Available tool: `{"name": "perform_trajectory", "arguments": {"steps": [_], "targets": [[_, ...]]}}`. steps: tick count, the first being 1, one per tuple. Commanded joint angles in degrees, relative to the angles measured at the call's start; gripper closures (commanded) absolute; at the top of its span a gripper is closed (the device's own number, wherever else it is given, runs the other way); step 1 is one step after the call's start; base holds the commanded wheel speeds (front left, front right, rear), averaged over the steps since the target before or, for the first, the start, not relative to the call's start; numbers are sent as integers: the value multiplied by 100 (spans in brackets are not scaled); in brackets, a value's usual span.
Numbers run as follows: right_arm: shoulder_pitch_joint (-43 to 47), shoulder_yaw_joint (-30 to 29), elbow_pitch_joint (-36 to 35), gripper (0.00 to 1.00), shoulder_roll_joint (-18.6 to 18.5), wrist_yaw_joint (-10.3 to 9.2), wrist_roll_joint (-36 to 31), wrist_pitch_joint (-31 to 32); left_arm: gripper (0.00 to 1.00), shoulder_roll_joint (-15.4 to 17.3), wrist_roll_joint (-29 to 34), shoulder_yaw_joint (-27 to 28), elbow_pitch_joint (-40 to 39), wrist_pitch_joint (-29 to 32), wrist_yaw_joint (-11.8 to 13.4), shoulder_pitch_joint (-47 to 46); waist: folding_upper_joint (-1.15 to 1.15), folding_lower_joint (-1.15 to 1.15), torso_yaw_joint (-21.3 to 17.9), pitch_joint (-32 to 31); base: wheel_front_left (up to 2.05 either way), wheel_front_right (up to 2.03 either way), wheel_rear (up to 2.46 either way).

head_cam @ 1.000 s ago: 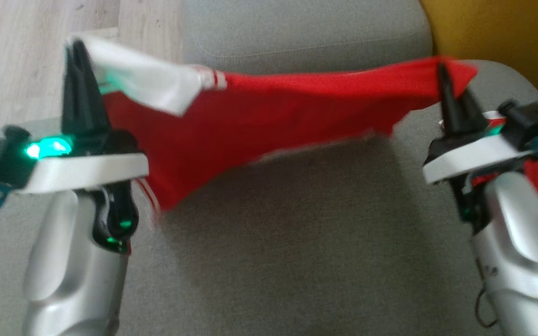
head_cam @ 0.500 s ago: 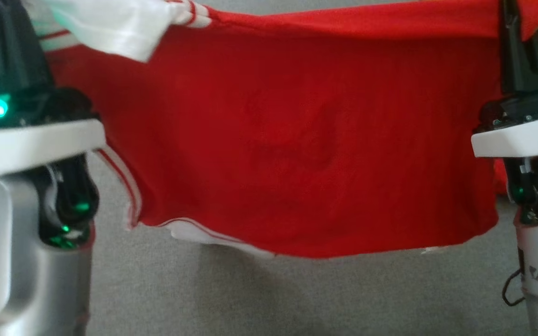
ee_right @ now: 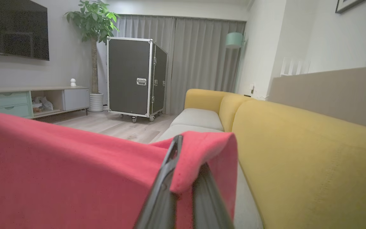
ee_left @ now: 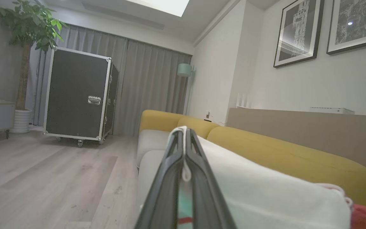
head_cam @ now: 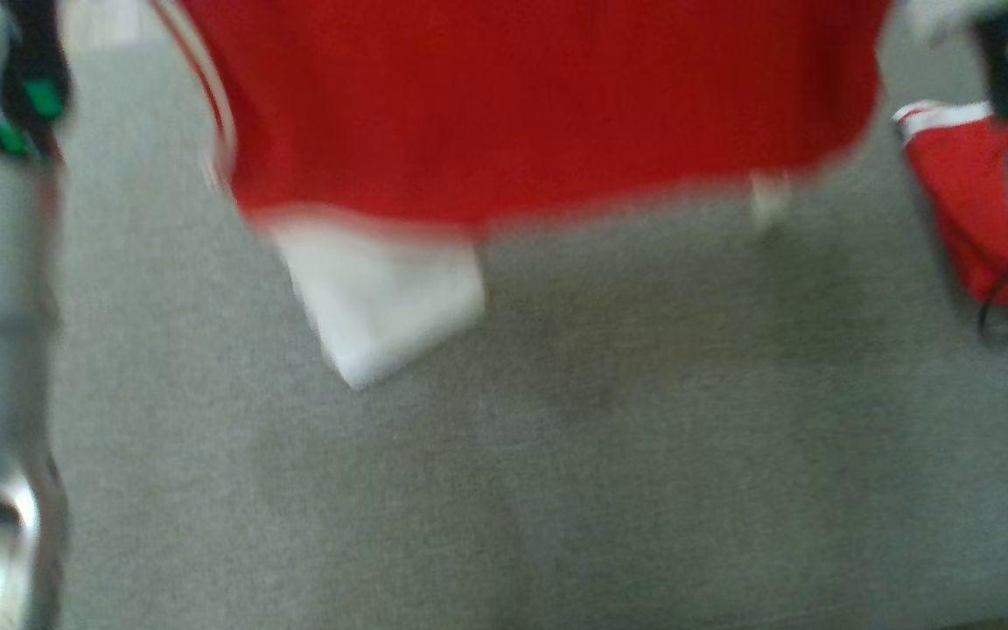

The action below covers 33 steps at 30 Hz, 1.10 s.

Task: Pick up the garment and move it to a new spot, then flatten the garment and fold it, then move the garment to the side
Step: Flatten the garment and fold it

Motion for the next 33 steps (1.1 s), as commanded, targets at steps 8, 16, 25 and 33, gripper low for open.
{"name": "perform_trajectory", "arguments": {"steps": [8,16,25,33], "targets": [[-2015,207,1529,100,-84,20,-266,-1320,100,355,459,-26,1368,-957,-350,-2226,0,-3,223,815,0,0,0],[-2145,274,2430,100,-19,20,-468,-1625,100,105,537,-335,2417,-1601,-599,-2634,0,-3,363,1003,0,0,0],[-928,978,3451,100,74,20,-198,-1635,100,-98,504,-798,3163,-1764,-714,-1057,0,-3,538,643,0,0,0],[162,2234,3801,100,-35,20,408,-1006,100,239,-119,-1618,2893,-1530,-730,718,0,-3,503,-175,0,0,0]]}}
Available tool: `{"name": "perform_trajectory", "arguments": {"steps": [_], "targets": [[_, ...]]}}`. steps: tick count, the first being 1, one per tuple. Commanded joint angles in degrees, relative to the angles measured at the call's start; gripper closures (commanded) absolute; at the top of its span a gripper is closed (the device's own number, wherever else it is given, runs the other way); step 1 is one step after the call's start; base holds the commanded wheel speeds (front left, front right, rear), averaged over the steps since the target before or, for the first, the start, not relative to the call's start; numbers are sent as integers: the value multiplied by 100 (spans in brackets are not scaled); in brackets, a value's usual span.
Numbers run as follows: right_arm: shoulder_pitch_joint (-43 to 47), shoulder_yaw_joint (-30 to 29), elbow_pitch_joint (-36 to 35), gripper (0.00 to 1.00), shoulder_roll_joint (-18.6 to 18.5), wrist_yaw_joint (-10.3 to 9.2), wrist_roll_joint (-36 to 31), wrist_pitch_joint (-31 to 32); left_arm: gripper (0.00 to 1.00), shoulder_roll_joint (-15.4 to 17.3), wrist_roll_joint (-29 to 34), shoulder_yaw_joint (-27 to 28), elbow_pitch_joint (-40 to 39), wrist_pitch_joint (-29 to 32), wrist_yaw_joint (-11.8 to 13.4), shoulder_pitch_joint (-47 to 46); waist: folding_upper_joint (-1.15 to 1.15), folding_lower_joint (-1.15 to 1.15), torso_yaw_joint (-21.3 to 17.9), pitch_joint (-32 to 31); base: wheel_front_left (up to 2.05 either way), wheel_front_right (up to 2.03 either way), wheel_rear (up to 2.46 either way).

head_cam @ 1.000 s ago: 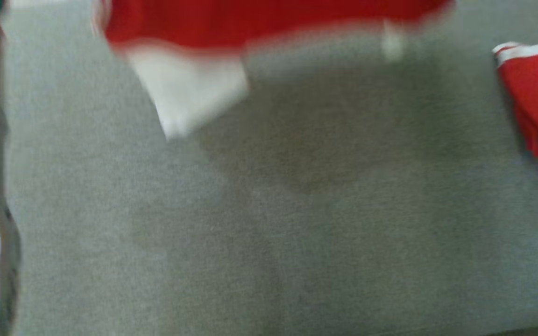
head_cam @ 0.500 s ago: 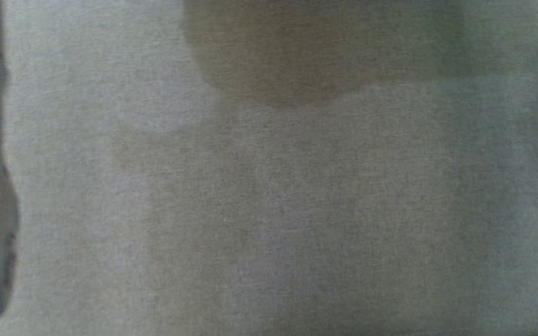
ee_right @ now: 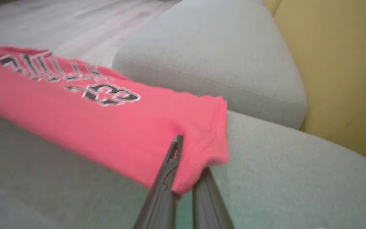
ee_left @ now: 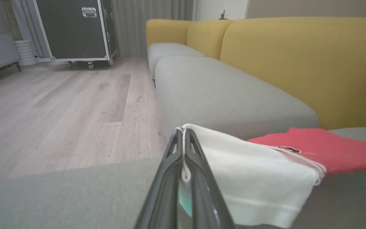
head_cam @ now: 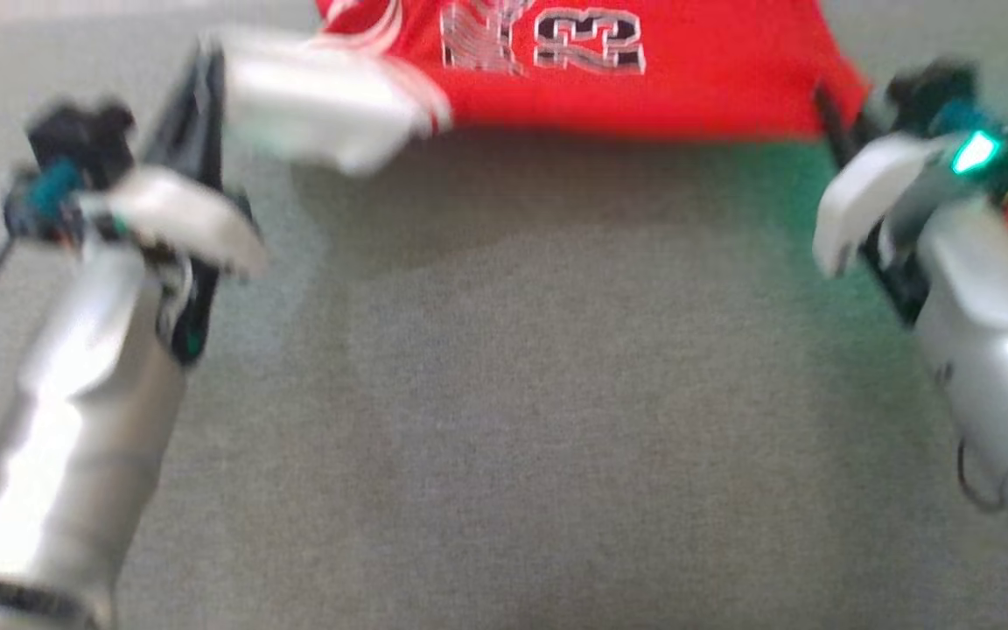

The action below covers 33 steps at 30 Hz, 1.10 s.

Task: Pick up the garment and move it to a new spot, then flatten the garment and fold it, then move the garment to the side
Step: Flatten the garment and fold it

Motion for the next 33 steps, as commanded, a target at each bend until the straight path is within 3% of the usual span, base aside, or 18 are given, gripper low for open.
{"name": "perform_trajectory", "arguments": {"steps": [1,2,9,17,22,27,33], "targets": [[263,348,-233,100,-98,20,237,124,100,484,-273,-78,-415,167,12,202,0,1,-51,-427,0,0,0],[263,348,-233,100,-98,20,237,124,100,484,-273,-78,-415,167,12,202,0,1,-51,-427,0,0,0],[1011,1477,-992,100,-617,20,1184,517,100,1313,-1119,-709,-1651,908,11,1524,0,1,-94,-1015,0,0,0],[1580,2558,-1881,100,-1321,20,2330,1209,100,1908,-1777,-855,-2924,1685,18,2684,0,1,-86,-1487,0,0,0],[1857,3157,-2471,100,-1768,20,3156,1771,100,2307,-2259,-894,-3792,2421,199,3394,0,1,-108,-1775,0,0,0],[1945,3426,-2913,100,-2087,20,3734,2167,100,2623,-2688,-859,-4500,2970,404,3820,0,1,-145,-1834,0,0,0],[1885,3408,-3108,100,-2231,20,4057,2064,100,2755,-2770,-710,-4967,3034,686,3887,0,1,-197,-1771,0,0,0]]}}
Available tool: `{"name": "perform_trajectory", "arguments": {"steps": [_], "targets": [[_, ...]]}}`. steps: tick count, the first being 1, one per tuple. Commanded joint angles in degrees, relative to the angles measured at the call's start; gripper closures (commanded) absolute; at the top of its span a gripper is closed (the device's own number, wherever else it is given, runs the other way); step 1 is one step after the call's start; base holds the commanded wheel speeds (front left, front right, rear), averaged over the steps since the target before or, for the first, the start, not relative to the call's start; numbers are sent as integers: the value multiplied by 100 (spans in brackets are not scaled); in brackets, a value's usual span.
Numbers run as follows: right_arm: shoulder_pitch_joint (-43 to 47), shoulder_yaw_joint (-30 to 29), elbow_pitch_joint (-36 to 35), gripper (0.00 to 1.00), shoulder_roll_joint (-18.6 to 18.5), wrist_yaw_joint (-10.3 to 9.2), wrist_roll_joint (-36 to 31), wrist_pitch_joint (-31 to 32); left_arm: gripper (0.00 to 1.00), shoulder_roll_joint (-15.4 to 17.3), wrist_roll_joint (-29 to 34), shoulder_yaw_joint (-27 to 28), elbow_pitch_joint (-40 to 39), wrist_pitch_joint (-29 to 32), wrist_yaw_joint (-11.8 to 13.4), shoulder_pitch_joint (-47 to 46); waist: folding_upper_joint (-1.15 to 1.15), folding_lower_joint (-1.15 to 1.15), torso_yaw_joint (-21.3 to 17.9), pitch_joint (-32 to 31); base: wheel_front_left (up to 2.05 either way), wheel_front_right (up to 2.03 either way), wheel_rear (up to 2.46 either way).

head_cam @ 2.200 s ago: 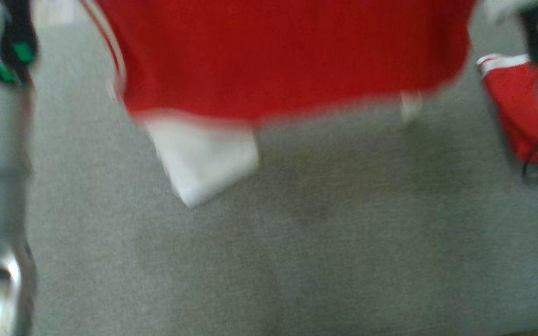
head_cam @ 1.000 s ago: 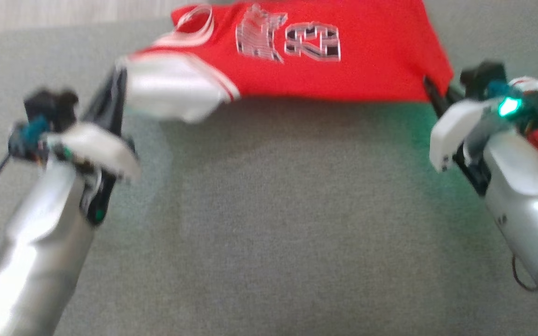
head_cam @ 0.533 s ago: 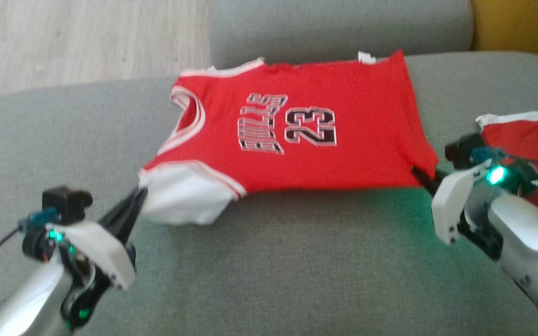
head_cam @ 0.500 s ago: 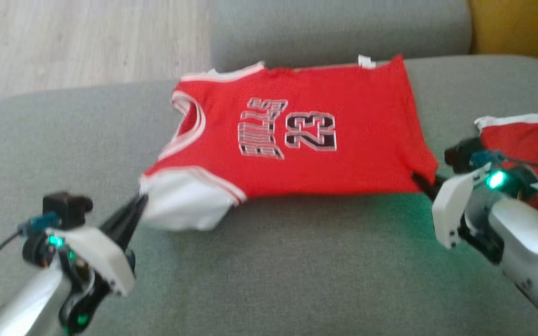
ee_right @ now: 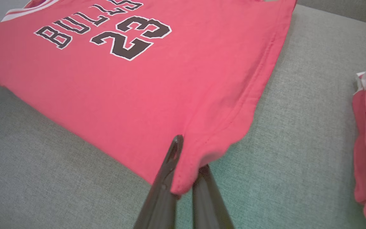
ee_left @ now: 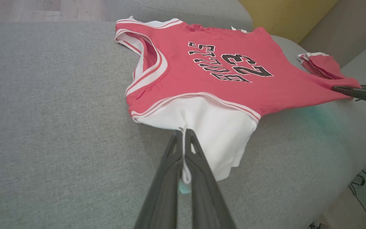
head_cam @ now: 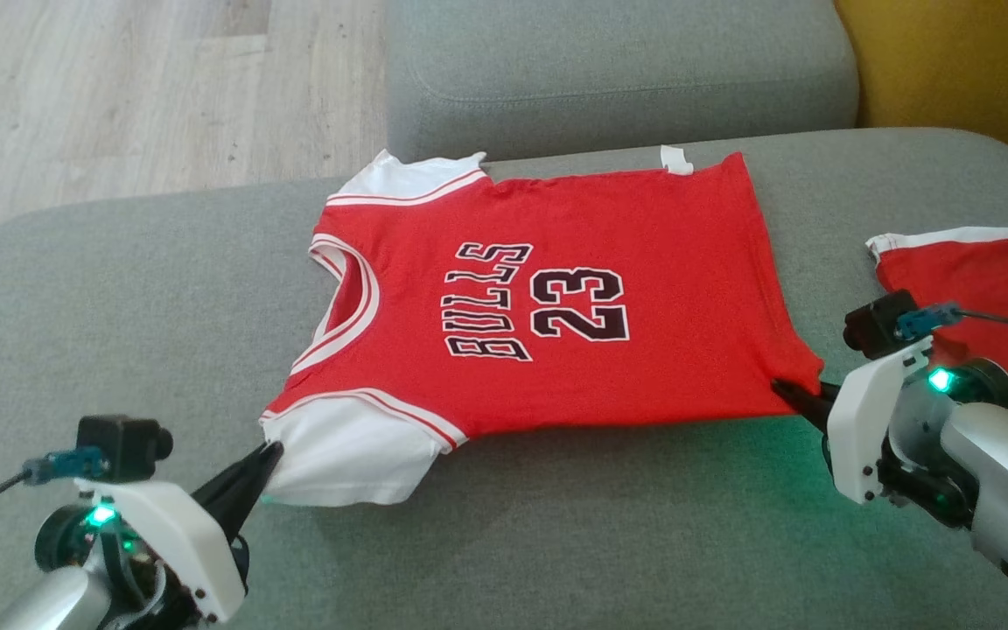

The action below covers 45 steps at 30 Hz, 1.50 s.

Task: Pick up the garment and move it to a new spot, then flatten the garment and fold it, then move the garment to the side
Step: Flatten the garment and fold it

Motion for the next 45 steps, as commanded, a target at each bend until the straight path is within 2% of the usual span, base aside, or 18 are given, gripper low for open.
{"name": "perform_trajectory", "arguments": {"steps": [1,7,13,29,45], "targets": [[-57,-74,-64,100,-164,20,48,-109,100,243,10,361,-186,-29,81,-374,0,0,-23,42,0,0,0],[-203,-152,169,100,-34,20,106,-195,100,145,11,385,-76,59,159,-637,0,0,-82,191,0,0,0],[-383,-162,389,100,105,20,118,-95,100,80,62,316,173,293,125,-1021,0,0,-125,375,0,0,0],[-1265,-247,1174,100,669,20,329,367,100,-277,469,-8,1603,1093,-225,-2878,0,0,-235,1073,0,0,0],[-2016,-78,1899,100,1118,20,220,296,100,-790,1034,-540,3084,1173,-531,-4231,0,0,-370,1593,0,0,0]]}}
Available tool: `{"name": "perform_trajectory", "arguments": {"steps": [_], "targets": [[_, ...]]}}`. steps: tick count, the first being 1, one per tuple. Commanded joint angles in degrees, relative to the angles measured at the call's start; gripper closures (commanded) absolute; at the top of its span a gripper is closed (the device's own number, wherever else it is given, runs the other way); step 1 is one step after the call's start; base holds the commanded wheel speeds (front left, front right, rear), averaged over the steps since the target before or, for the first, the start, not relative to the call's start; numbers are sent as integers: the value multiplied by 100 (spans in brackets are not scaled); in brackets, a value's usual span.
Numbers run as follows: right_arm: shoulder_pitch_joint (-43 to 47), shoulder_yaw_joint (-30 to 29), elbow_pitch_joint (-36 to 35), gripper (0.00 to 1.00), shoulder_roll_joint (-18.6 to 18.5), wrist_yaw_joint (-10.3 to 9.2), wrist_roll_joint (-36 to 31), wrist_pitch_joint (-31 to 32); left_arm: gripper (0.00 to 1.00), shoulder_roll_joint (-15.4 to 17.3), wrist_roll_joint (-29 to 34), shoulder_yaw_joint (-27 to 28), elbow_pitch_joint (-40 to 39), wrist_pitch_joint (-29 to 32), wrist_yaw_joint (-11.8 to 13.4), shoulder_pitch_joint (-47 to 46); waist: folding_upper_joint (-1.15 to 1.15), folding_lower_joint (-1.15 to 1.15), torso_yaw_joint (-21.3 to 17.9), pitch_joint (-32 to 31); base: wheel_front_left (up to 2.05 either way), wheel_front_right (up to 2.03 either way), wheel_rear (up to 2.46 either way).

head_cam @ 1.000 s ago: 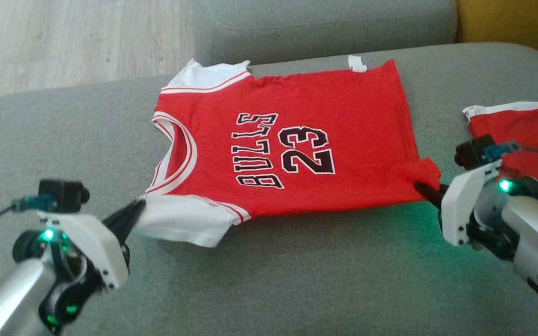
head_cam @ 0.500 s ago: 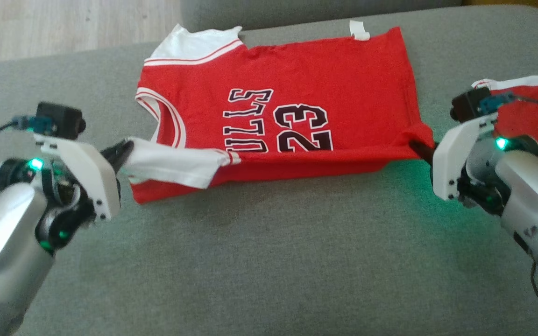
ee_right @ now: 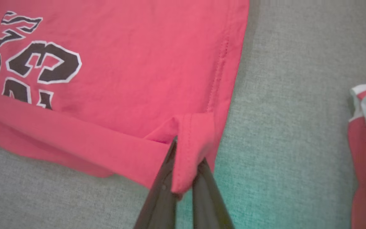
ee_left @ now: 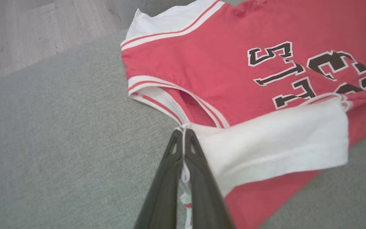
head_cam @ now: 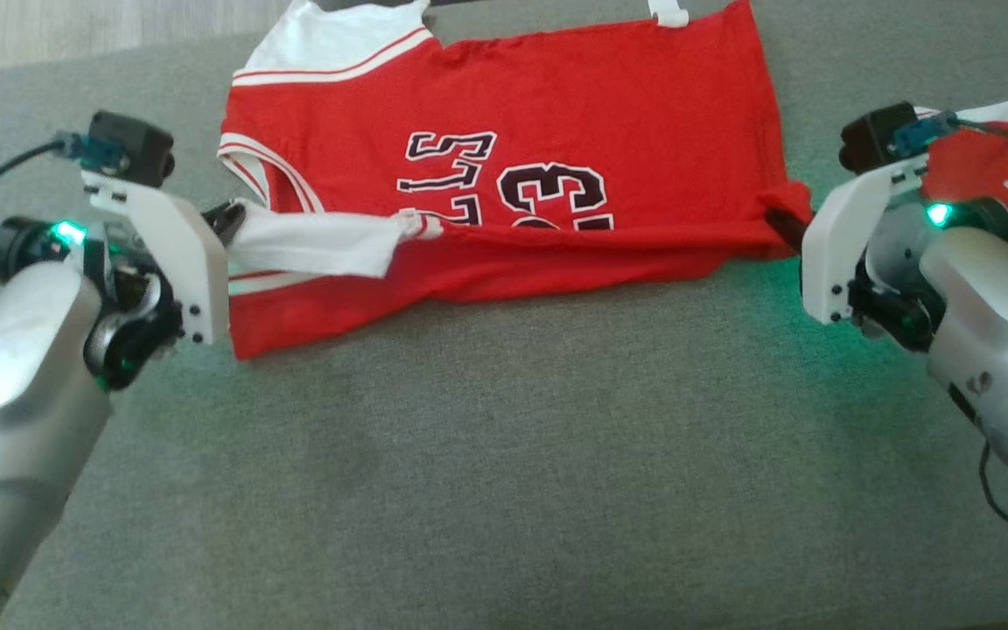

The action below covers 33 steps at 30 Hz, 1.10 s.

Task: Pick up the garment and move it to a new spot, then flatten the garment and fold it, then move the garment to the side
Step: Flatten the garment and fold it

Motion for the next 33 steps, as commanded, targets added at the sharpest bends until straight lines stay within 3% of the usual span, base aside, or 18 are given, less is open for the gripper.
{"name": "perform_trajectory", "arguments": {"steps": [1,3,4,5,6,7,12,18,23,29,33], "targets": [[-163,-10,-37,100,-22,20,5,-109,100,178,82,197,-37,-42,-28,-424,0,-1,-8,60,0,0,0],[-255,16,-20,98,-4,20,3,-159,100,105,123,152,90,-74,-44,-567,0,-1,-8,128,0,0,0],[-311,20,0,87,3,20,-6,-216,100,61,146,146,155,-128,-48,-645,0,-1,-8,158,0,0,0],[-376,15,40,53,8,20,-29,-309,100,10,173,153,227,-210,-47,-726,0,-1,-6,191,0,0,0],[-439,-5,108,0,21,20,-47,-410,49,-44,223,171,306,-342,-10,-813,0,-1,-2,224,0,0,0],[-508,-4,175,0,43,20,-92,-520,0,-111,264,204,405,-483,66,-887,0,-1,1,252,0,0,0],[-786,-38,584,0,136,20,-365,-1214,0,-367,436,319,718,-1266,200,-1176,0,-1,10,319,0,0,0],[-866,-151,1168,0,387,20,-700,-2590,0,-669,500,682,1152,-2965,320,-1300,0,-1,38,128,0,0,0],[-787,-585,1351,0,428,20,-726,-3088,0,-896,438,959,1235,-4193,293,-1145,0,-1,81,-178,0,0,0],[-305,-2557,166,0,72,20,-1800,-3101,0,-959,806,1499,435,-4461,512,-550,0,-1,90,-559,0,0,0],[846,-4165,-937,0,270,20,-3046,-3102,0,-1102,1364,2105,-581,-4464,704,353,0,-1,109,-850,0,0,0]]}}
